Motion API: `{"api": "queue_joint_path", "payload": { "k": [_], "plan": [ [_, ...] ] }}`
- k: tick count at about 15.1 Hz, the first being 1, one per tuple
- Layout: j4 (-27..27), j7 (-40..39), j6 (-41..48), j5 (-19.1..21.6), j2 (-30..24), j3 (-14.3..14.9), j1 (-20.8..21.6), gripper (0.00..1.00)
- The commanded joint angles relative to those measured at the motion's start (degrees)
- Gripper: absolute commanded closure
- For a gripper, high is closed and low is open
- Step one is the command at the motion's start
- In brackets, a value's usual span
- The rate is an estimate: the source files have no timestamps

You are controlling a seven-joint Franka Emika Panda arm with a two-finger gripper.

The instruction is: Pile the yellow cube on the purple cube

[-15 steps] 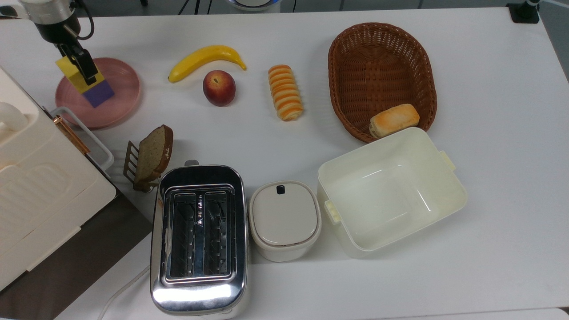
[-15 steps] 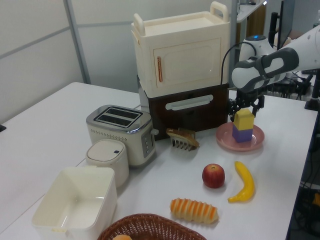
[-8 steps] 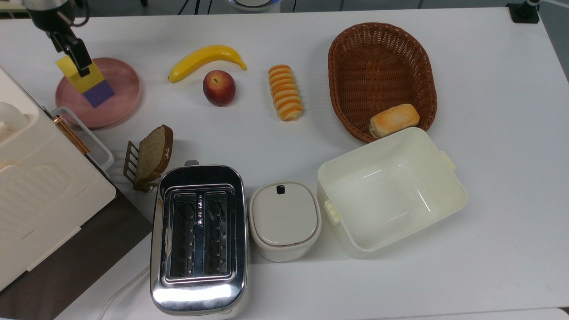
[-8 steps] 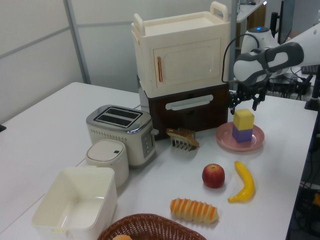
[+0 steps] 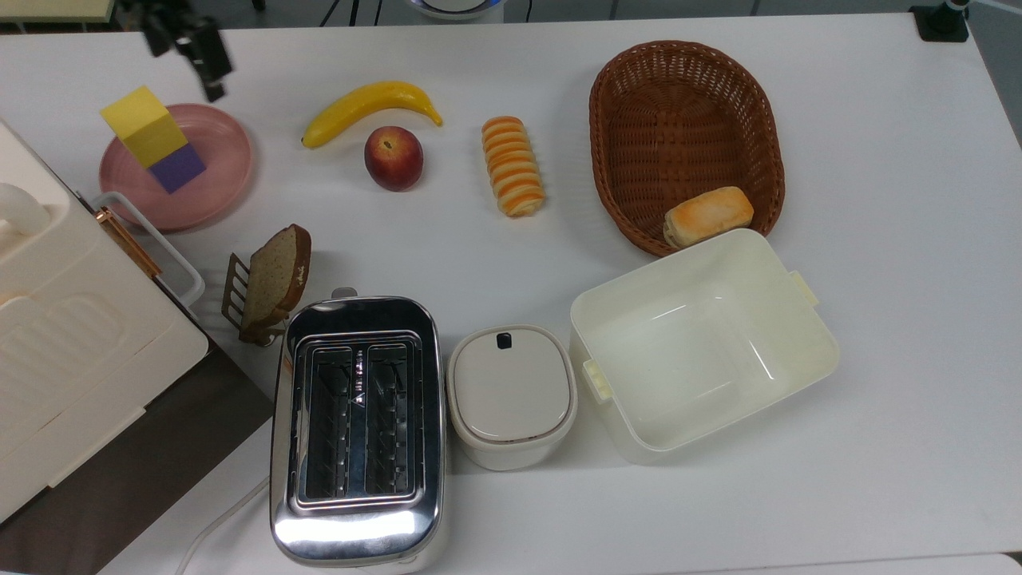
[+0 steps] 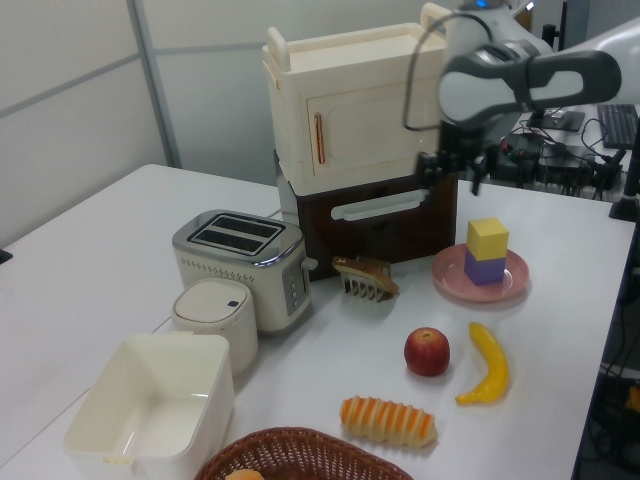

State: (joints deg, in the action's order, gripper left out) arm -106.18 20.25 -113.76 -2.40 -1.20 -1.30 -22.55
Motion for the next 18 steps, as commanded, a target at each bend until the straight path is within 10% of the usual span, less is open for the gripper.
{"api": "queue_joint_path", "payload": {
  "k": [1,6,9,13,18],
  "plan": [
    [2.38,4.62,3.46,-0.76,-0.11,7.08,14.08,0.00],
    [2.02,-3.33,5.03,-4.44,1.73,15.87,28.41,0.00],
    [3.07,-16.69,7.23,-4.80,1.21,16.77,28.53,0.00],
    [12.65,-26.21,18.92,0.35,1.38,15.72,25.72,0.00],
    [13.36,-27.19,19.28,3.46,1.20,6.59,19.57,0.00]
  ]
}}
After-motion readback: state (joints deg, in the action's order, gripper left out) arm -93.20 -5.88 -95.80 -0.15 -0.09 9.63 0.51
